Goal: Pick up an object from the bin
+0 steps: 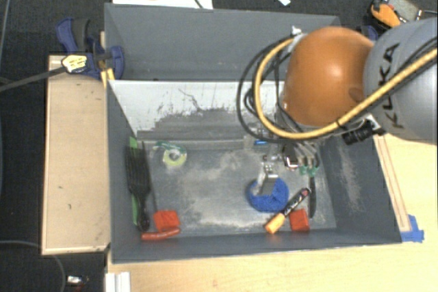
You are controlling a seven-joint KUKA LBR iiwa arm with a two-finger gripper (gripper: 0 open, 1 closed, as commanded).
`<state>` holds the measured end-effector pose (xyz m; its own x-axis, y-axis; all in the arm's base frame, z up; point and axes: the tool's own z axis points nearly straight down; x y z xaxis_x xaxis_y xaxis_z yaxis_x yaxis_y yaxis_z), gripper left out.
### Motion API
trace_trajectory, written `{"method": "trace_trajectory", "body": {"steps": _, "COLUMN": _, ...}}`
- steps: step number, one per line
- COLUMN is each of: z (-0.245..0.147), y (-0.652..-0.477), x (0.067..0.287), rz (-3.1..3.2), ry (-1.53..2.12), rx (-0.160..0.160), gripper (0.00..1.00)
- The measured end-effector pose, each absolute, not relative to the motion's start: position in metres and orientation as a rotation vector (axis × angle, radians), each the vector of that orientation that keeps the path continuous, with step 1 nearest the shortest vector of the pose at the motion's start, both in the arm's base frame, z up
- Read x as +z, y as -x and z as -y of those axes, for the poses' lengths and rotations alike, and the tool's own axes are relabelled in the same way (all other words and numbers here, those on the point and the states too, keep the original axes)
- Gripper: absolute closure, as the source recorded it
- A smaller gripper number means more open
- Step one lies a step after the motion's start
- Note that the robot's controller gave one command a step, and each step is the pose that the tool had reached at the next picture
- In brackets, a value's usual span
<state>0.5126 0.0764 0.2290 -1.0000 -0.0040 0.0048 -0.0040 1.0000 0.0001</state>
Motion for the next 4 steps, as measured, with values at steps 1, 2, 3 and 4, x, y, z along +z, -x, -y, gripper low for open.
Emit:
{"method": "trace_trajectory", "body": {"steps": 1, "z": -0.076, "y": -0.514, "x": 0.233, "rz": 3.145, "ry": -0.001, "rx": -0.001, "gripper": 0.0}}
{"method": "trace_trajectory", "body": {"steps": 2, "z": -0.026, "y": -0.511, "x": 0.144, "rz": 3.147, "ry": -0.127, "rx": -0.001, "gripper": 0.0}}
{"method": "trace_trajectory", "body": {"steps": 3, "z": 0.025, "y": -0.53, "x": 0.163, "rz": 3.148, "ry": -0.303, "rx": -0.003, "gripper": 0.0}}
{"method": "trace_trajectory", "body": {"steps": 4, "z": 0.021, "y": -0.512, "x": 0.137, "rz": 3.14, "ry": -0.142, "rx": -0.003, "gripper": 0.0}}
